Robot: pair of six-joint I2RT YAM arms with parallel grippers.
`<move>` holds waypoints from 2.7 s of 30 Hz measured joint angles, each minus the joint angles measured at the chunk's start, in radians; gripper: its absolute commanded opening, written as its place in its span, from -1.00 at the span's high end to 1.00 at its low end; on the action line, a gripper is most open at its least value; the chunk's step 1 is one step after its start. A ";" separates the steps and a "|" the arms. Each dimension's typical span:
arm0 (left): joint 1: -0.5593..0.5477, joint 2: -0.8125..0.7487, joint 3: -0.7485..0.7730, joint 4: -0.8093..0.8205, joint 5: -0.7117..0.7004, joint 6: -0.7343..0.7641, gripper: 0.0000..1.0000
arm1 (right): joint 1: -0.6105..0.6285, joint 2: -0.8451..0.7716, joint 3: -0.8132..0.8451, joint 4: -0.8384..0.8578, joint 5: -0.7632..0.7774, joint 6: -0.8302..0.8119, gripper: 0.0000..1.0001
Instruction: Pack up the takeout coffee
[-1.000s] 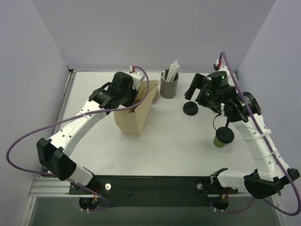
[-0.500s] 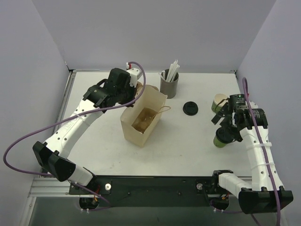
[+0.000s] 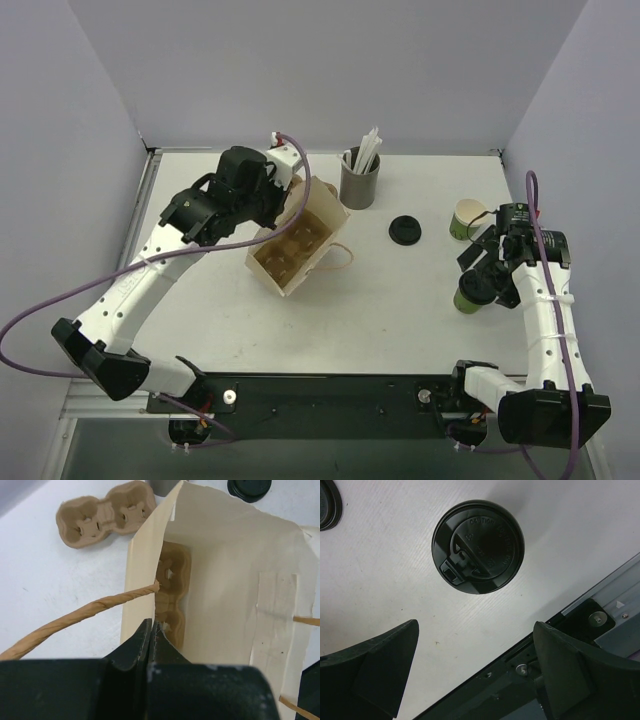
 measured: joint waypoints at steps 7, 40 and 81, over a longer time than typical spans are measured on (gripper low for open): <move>-0.132 -0.090 -0.090 0.132 -0.114 0.300 1.00 | 0.000 -0.007 -0.002 0.012 -0.029 0.006 -0.84; -0.170 0.016 -0.090 0.156 -0.241 0.307 1.00 | 0.720 0.039 0.194 0.337 -0.044 0.269 -0.83; -0.088 -0.004 0.017 0.065 0.198 0.177 -0.09 | 0.800 0.285 0.247 0.426 0.032 0.396 1.00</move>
